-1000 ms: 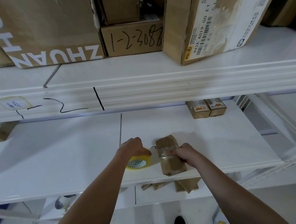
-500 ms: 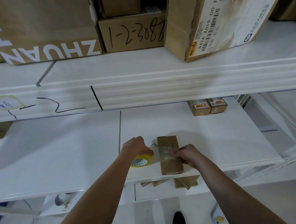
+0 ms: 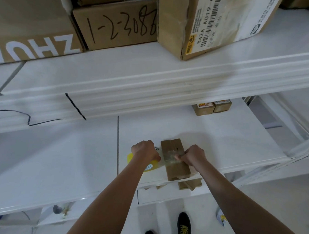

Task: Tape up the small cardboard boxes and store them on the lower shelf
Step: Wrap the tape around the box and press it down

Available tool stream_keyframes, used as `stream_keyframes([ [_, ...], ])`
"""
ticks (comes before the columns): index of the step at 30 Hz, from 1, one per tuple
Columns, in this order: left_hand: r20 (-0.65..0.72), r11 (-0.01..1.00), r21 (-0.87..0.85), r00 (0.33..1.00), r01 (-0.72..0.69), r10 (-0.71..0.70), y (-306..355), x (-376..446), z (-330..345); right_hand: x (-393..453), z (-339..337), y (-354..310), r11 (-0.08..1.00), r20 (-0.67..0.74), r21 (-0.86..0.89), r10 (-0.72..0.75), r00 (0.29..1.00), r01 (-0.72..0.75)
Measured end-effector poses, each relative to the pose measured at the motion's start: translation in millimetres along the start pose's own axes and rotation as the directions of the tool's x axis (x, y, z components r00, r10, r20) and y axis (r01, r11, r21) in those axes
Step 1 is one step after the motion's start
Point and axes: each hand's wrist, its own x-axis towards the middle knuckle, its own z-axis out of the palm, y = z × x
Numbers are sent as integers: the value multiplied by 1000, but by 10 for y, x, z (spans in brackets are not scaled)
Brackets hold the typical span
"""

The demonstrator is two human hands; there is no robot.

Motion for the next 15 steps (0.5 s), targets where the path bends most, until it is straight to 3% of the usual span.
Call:
stream_keyframes([
  [15,23,992,-121,999,-25,28,-248,30,19,-116,-22,73,989,-28,-17,-150,988,150],
])
